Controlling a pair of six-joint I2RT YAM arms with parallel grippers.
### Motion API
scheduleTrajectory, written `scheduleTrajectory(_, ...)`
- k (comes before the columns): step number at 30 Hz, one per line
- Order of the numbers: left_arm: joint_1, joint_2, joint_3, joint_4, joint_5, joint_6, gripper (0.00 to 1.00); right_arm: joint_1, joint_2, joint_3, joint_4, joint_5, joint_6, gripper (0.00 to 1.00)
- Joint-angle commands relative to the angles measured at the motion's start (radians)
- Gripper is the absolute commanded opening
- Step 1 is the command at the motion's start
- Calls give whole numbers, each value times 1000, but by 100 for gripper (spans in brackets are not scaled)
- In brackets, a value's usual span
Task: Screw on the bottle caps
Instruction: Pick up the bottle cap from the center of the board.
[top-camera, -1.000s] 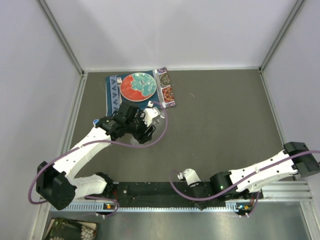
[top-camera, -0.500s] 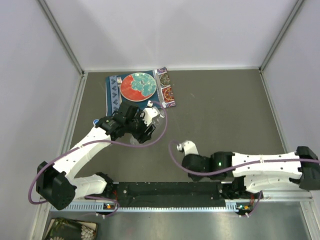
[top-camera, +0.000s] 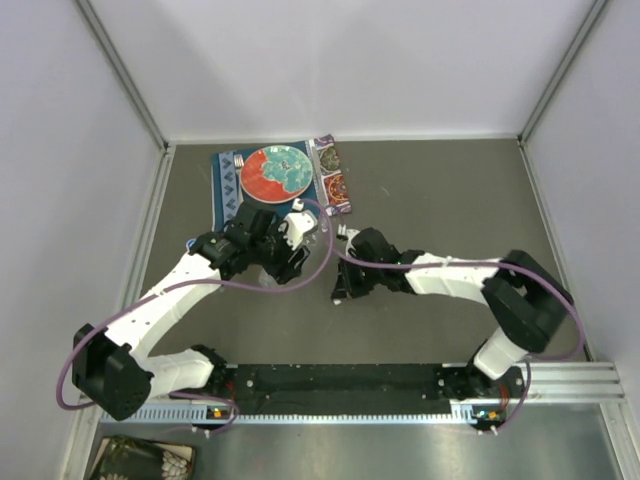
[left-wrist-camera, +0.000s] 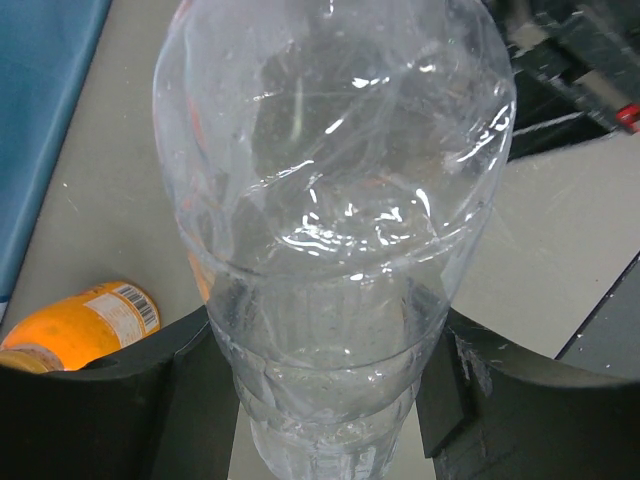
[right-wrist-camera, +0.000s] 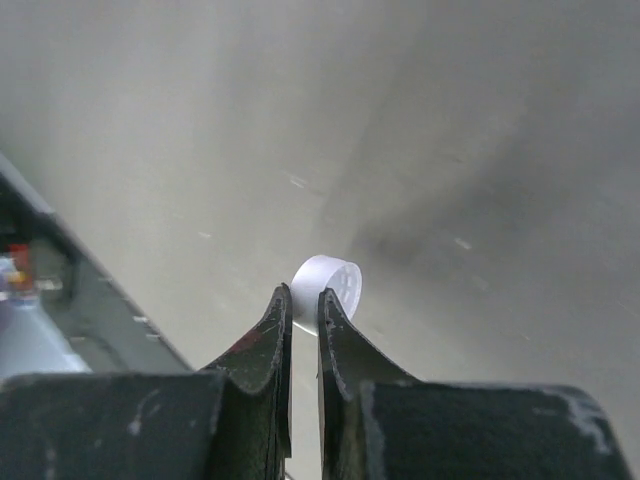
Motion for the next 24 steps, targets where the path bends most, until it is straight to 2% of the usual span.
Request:
scheduleTrajectory(1, 3, -31, 23, 20, 0, 9, 34, -74, 100, -41, 533, -409, 218, 0)
scheduleTrajectory(2, 3, -32, 20, 19, -3, 7, 34, -105, 108, -57, 597, -434, 281, 0)
scheduleTrajectory(5, 3, -29, 21, 22, -21, 0, 34, -137, 114, -77, 621, -471, 291, 0)
scheduleTrajectory(9, 5, -9, 40, 42, -71, -37, 34, -140, 73, -66, 461, -448, 204, 0)
scheduleTrajectory(12, 11, 9, 67, 45, -111, -80, 34, -152, 2, -116, 452, -421, 200, 0)
scheduleTrajectory(17, 17, 8, 52, 39, -82, -94, 34, -209, -67, -195, 472, -393, 263, 0)
scheduleTrajectory(20, 17, -9, 32, 42, -73, -89, 34, -235, -23, -166, 438, -374, 256, 0)
scheduleTrajectory(24, 17, -23, 32, 39, -30, -99, 34, -235, 107, -104, 528, -420, 314, 0)
